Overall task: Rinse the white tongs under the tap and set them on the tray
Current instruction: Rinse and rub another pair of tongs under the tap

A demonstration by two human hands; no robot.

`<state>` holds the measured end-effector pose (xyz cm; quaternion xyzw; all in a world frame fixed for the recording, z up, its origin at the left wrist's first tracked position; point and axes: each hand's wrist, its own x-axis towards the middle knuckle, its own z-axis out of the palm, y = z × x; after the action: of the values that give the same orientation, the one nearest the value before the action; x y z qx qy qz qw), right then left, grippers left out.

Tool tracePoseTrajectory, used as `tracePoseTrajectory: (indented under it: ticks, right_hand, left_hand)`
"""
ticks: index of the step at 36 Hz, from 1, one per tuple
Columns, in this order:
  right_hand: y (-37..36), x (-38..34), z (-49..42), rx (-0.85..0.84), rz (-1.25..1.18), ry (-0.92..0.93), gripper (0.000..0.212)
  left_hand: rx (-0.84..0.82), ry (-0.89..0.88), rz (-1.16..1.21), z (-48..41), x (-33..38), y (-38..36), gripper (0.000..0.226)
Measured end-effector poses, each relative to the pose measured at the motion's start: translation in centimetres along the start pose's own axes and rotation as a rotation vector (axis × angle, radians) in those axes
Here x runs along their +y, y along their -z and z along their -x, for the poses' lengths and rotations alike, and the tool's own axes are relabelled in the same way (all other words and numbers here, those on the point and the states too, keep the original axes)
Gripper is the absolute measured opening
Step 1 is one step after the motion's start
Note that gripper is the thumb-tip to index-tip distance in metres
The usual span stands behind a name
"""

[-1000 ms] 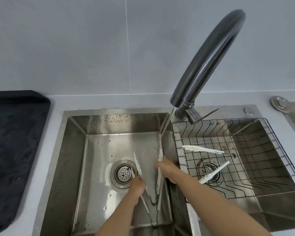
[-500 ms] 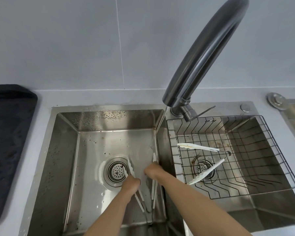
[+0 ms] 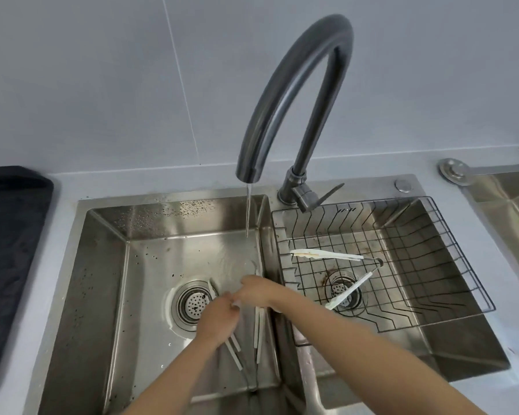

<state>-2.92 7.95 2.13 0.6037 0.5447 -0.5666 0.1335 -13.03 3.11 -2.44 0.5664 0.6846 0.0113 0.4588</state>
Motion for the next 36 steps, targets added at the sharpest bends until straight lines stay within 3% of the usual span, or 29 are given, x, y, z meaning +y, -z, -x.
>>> tracePoseTrajectory:
  ticks: [3, 5, 8, 11, 16, 22, 25, 31, 33, 36]
  right_hand:
    - [2.9, 0.6, 3.2, 0.041, 0.023, 0.09, 0.023]
    - [5.2, 2.0, 4.8, 0.116, -0.078, 0.102, 0.022]
    - [8.3, 5.1, 5.9, 0.318, -0.137, 0.095, 0.024]
    - [10.7, 9.2, 5.2, 0.531, -0.037, 0.054, 0.029]
    - [12.4, 14.8, 3.9, 0.6, 0.227, -0.059, 0.042]
    - [12.5, 17.8, 2.8, 0.6, 0.464, -0.122, 0.037]
    - [12.1, 18.5, 2.4, 0.577, 0.554, -0.173, 0.036]
    - [12.3, 19.3, 2.7, 0.574, 0.598, -0.16, 0.034]
    - [12.7, 19.6, 3.3, 0.595, 0.595, -0.152, 0.029]
    - [13.6, 19.7, 5.0, 0.62, 0.596, -0.16, 0.03]
  left_hand:
    - [0.049, -0.158, -0.031, 1.4, 2.6, 0.0, 0.025]
    - [0.08, -0.274, -0.029, 2.1, 4.6, -0.4, 0.024]
    - [0.11, -0.421, -0.114, 3.0, 7.5, -1.5, 0.038]
    - [0.153, -0.494, -0.31, 2.9, 9.6, -2.8, 0.051]
    - [0.073, -0.359, -0.597, 1.4, 10.5, -4.9, 0.065]
    - [0.114, -0.345, -0.699, 0.5, 9.7, -6.4, 0.065]
    - [0.121, -0.365, -0.708, 0.3, 9.6, -6.7, 0.088]
    - [0.205, -0.271, -0.735, 0.8, 10.3, -6.5, 0.069]
    - [0.203, -0.314, -0.738, 0.5, 10.1, -6.6, 0.059]
    - [0.231, -0.323, -0.706, 0.8, 10.0, -6.4, 0.063]
